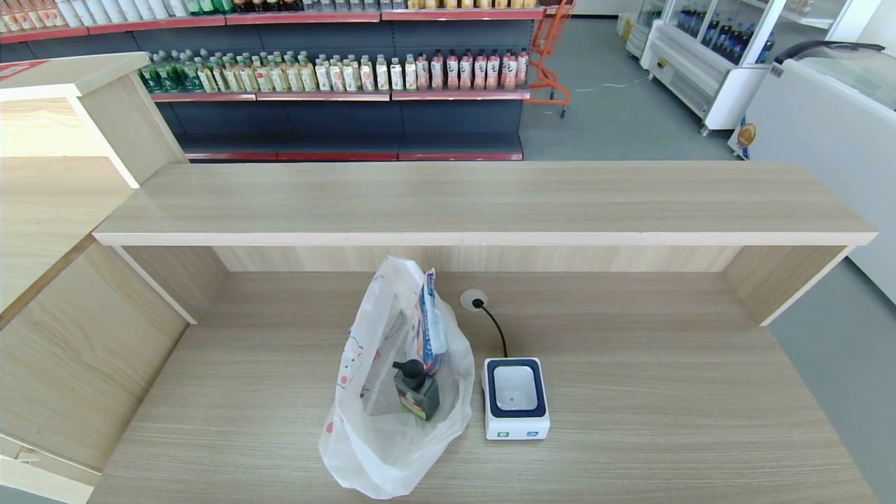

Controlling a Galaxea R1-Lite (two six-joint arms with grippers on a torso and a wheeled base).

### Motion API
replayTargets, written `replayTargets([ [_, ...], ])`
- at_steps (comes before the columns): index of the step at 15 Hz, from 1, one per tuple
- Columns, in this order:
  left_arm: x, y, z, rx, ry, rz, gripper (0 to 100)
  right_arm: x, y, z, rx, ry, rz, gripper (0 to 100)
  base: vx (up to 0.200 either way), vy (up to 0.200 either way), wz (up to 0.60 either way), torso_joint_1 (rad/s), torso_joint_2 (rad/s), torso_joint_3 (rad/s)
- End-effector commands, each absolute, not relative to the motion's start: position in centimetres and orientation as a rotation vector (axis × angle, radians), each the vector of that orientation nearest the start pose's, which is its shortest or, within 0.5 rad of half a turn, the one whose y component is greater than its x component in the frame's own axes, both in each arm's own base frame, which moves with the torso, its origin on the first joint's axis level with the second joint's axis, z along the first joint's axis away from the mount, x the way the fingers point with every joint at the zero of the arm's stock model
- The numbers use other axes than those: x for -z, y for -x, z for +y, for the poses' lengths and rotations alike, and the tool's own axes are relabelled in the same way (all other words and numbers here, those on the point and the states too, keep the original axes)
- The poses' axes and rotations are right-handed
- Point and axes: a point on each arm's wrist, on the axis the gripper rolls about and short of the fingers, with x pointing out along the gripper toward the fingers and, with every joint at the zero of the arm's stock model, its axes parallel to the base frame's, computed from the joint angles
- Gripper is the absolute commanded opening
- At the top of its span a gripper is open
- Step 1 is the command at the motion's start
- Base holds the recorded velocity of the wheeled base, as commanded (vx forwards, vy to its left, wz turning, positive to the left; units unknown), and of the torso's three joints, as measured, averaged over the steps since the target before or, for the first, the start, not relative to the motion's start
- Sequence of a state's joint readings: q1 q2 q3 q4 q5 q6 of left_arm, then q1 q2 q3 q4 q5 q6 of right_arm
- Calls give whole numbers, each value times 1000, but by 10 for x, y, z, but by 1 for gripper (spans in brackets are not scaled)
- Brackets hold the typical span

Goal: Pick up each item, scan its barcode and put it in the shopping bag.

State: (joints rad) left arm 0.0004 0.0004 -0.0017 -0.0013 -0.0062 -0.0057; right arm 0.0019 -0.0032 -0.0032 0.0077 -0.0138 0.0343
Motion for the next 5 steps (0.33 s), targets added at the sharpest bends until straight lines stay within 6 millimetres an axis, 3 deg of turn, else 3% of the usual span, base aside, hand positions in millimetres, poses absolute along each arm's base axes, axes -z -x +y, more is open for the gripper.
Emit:
replayTargets([
  [1, -76, 23, 0, 6, 6, -3, 100, -76, 23, 0, 12, -34, 4, 0, 0, 0, 0, 0, 0, 0],
  [5, -76, 23, 0, 6, 6, -3, 100, -76, 23, 0, 12, -35, 4, 0, 0, 0, 0, 0, 0, 0],
])
